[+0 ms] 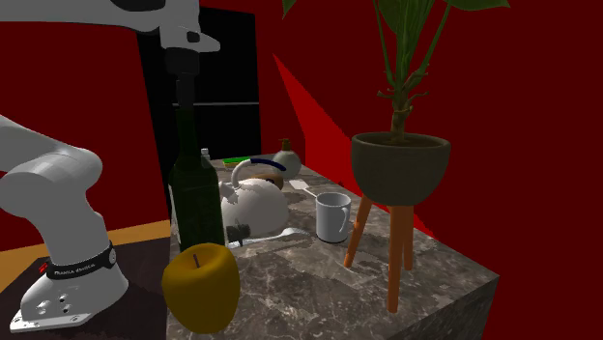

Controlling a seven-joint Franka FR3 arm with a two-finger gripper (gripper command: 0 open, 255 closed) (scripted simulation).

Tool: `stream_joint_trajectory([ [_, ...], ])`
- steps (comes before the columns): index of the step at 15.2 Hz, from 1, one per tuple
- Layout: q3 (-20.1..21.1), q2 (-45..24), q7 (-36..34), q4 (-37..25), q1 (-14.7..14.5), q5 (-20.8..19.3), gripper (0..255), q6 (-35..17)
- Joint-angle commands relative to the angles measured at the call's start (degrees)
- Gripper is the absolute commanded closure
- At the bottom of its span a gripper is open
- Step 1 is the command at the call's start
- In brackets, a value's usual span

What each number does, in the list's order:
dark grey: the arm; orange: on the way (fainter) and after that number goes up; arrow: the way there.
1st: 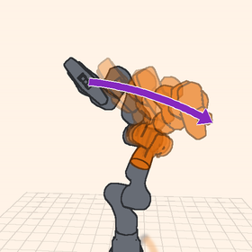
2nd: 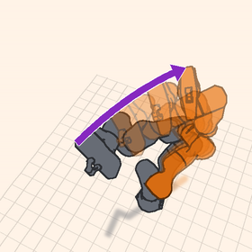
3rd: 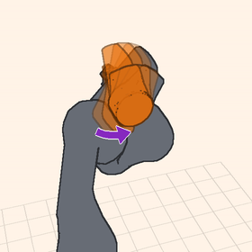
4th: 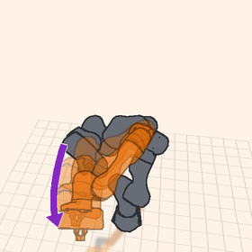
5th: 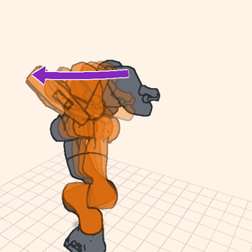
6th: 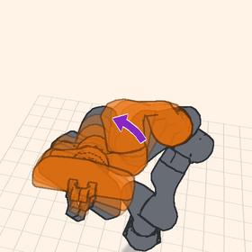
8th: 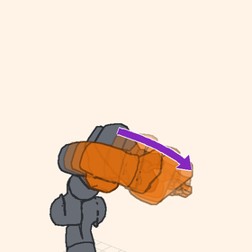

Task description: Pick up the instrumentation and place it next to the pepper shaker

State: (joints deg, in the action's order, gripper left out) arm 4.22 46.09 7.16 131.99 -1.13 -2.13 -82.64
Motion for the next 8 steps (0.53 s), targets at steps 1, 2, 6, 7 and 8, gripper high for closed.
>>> stream_joint_trajectory([
  [1,0.0,0.0,0.0,0.0,0.0,0.0,0,0.0],
  [2,-1.0,-1.3,2.5,0.3,-0.4,-0.8,0,-1.7],
  [6,-4.8,-7.4,12.4,0.3,-2.3,-3.6,0,-8.3],
  [7,-5.7,-9.1,14.8,0.1,-2.7,-4.1,0,-9.9],
  [8,-6.5,-10.9,17.2,-0.2,-3.2,-4.6,0,-11.5],
])
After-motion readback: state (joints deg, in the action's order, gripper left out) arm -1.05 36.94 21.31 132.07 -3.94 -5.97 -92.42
